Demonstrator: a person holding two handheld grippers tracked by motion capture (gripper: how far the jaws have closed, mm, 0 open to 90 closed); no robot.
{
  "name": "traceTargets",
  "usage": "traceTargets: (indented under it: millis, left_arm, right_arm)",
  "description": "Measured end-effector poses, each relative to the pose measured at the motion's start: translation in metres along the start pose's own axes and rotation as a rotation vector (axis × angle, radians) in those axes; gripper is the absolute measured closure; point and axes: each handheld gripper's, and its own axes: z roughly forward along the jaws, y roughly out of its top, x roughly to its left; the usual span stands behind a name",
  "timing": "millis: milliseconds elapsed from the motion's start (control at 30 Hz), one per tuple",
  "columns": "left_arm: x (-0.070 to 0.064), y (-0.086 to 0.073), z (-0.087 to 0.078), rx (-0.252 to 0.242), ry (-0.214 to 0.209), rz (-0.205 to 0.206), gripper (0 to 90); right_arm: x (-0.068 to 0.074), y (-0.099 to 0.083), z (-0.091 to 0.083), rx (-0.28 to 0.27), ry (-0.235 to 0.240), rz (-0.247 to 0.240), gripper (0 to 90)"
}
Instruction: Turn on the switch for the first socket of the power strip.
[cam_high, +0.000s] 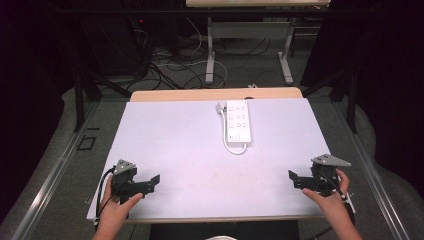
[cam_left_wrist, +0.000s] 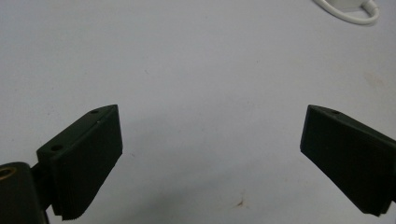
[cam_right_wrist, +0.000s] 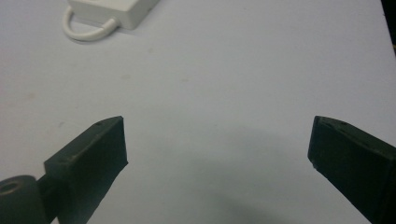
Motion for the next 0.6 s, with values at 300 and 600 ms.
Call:
traceTargets:
  millis: [300, 600]
  left_arm:
    - [-0.002, 0.001, -0.005, -0.004, -0.007, -0.003, 0.6]
    - [-0.002, -0.001, -0.01, -0.027, -0.004, -0.004, 0.2]
  right_arm:
    - [0.01, 0.01, -0.002, -0.013, 0.035, -0.007, 4.7]
    - [0.022, 0.021, 0.008, 0.011, 0.042, -0.059, 4.7]
